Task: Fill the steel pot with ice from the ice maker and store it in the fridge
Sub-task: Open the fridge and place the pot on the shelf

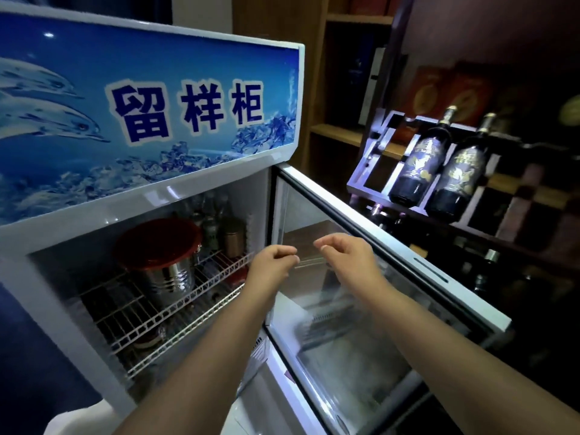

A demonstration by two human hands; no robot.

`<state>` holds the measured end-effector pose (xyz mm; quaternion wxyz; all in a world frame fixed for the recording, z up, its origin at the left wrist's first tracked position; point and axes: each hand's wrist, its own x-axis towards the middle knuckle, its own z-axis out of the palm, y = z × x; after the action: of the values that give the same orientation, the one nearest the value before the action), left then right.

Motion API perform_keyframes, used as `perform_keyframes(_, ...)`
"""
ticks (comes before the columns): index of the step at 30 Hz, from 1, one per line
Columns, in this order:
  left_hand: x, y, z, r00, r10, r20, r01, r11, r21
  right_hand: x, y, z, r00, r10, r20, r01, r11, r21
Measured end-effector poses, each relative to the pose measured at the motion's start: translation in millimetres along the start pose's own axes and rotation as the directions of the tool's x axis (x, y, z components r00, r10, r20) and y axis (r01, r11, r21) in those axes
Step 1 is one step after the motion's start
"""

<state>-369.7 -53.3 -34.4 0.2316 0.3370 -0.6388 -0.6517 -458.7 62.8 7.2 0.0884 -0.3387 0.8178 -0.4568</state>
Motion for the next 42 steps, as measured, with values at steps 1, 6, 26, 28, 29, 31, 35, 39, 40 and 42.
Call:
perform_keyframes(1, -5, 3, 10, 1.0, 0.025, 0.017, -0.025, 1.0, 0.008, -5, 3, -9, 1.0, -0.015, -0.014, 0.015, 0.999, -0.042)
perform_keyframes(6, -52, 15, 73, 0.989, 0.112, 0.101, -0.112, 0.994, -0.004, -45, 28, -67, 0.982, -0.125, -0.141, 0.076, 0.947, -0.311)
perform_keyframes(26, -169, 6, 130, 0.991, 0.096, 0.095, -0.094, 0.995, -0.026, -115, 46, -134, 0.994, 0.065, -0.091, -0.09, 0.952, -0.293)
perform_keyframes(28, -172, 9, 121, 0.993, 0.085, 0.08, -0.084, 0.996, -0.014, -120, 40, -127, 0.994, 0.056, -0.097, -0.08, 0.962, -0.26)
perform_keyframes(29, -174, 11, 115, 0.994, 0.083, 0.068, -0.082, 0.996, -0.017, -123, 36, -123, 0.994, 0.051, -0.102, -0.075, 0.964, -0.254)
perform_keyframes(31, -176, 14, 104, 0.995, 0.093, 0.037, -0.093, 0.996, -0.014, -128, 27, -112, 0.993, 0.036, -0.11, -0.062, 0.969, -0.239)
perform_keyframes(35, -183, 15, 77, 0.994, 0.11, -0.006, -0.109, 0.991, 0.071, -137, 9, -86, 0.995, -0.022, -0.094, -0.001, 0.973, -0.231)
perform_keyframes(39, -187, 12, 42, 0.995, 0.095, -0.04, -0.093, 0.994, 0.053, -149, -8, -52, 0.991, -0.107, -0.078, 0.087, 0.971, -0.221)
perform_keyframes(40, -187, 12, 32, 0.995, 0.093, -0.046, -0.09, 0.995, 0.053, -151, -12, -43, 0.989, -0.124, -0.076, 0.105, 0.972, -0.212)
perform_keyframes(42, -187, 8, 9, 0.995, 0.077, -0.064, -0.074, 0.996, 0.048, -154, -22, -23, 0.984, -0.16, -0.078, 0.143, 0.972, -0.187)
